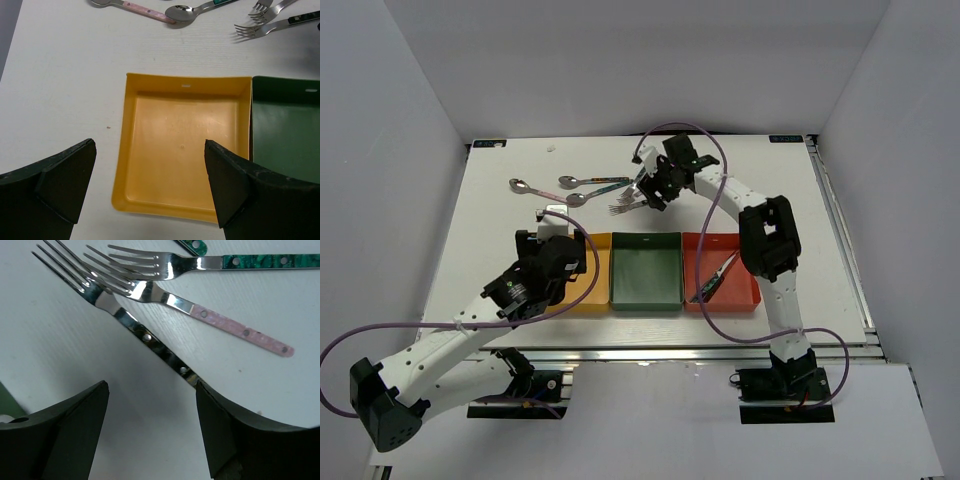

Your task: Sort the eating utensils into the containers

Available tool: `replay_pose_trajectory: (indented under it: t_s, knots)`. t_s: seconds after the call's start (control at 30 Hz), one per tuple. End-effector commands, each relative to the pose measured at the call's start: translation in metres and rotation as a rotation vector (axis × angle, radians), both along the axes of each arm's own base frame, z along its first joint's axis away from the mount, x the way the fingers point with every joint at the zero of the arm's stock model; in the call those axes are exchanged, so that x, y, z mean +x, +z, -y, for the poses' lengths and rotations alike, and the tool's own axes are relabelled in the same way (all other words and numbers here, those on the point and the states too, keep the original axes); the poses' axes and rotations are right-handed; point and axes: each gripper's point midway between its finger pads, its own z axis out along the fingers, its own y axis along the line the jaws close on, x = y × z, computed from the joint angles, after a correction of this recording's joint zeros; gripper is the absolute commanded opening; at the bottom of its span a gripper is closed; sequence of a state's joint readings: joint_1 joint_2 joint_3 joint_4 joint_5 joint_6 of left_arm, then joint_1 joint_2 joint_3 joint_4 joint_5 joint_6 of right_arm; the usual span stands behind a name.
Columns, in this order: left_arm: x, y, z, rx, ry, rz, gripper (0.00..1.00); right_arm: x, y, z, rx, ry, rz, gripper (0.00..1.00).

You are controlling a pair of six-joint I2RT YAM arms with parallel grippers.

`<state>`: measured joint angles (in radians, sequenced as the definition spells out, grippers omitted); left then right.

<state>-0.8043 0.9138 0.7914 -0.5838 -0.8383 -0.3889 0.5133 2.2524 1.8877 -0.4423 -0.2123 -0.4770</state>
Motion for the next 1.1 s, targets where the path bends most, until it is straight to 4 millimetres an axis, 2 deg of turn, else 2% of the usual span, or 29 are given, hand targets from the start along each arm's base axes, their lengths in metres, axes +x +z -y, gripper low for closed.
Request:
replay_pose_trajectory:
  t_s: [0.0, 0.03, 0.1, 0.2, 0.43, 0.47, 0.57, 0.63, 0.67, 0.7, 0.77, 0.8, 0.83, 0.93, 1.07]
  knots:
    - [-0.001, 0.004, 0.004, -0.012, -0.026, 0.000, 0.98, 0.012, 0.017, -0.004, 0.015, 0.152, 0.050, 0.75]
    - [-0.001, 0.003, 0.005, -0.012, -0.029, -0.001, 0.98, 0.011, 0.003, -0.003, 0.015, 0.165, 0.013, 0.75]
    - [-0.001, 0.004, 0.004, -0.012, -0.028, 0.000, 0.98, 0.021, 0.005, -0.005, 0.030, 0.172, 0.022, 0.75]
    - [-0.001, 0.003, 0.004, -0.010, -0.029, 0.000, 0.98, 0.028, -0.015, -0.004, 0.033, 0.182, -0.014, 0.74]
    - [0.000, 0.001, 0.006, -0.007, -0.035, -0.008, 0.98, 0.028, -0.052, -0.002, 0.003, 0.198, -0.024, 0.70]
    - [0.000, 0.000, 0.006, -0.005, -0.036, -0.011, 0.98, 0.028, -0.053, -0.003, -0.008, 0.209, -0.022, 0.65]
    - [0.000, -0.001, 0.007, -0.001, -0.038, -0.015, 0.98, 0.026, -0.055, -0.002, -0.016, 0.221, -0.027, 0.58]
    - [0.000, -0.001, 0.006, 0.001, -0.037, -0.016, 0.98, 0.021, -0.049, -0.002, -0.018, 0.230, -0.034, 0.51]
    - [0.000, 0.000, 0.006, -0.001, -0.037, -0.014, 0.98, 0.019, -0.048, -0.002, -0.020, 0.236, -0.031, 0.39]
    - [0.000, -0.001, 0.006, -0.001, -0.037, -0.014, 0.98, 0.018, -0.040, -0.001, -0.017, 0.236, -0.016, 0.34]
    - [0.000, -0.001, 0.006, -0.001, -0.038, -0.015, 0.98, 0.013, -0.043, 0.001, -0.018, 0.239, -0.011, 0.24]
    - [0.000, -0.001, 0.007, -0.002, -0.039, -0.016, 0.98, 0.012, -0.035, 0.000, -0.013, 0.246, 0.010, 0.22]
    - [0.000, -0.001, 0.006, -0.001, -0.038, -0.015, 0.98, 0.008, -0.040, -0.001, -0.012, 0.254, 0.012, 0.21]
    - [0.000, -0.002, 0.006, 0.001, -0.040, -0.017, 0.98, 0.006, -0.027, -0.004, -0.010, 0.266, 0.053, 0.16]
    - [0.000, -0.002, 0.005, 0.004, -0.032, -0.018, 0.98, 0.004, -0.016, -0.011, -0.014, 0.286, 0.095, 0.03]
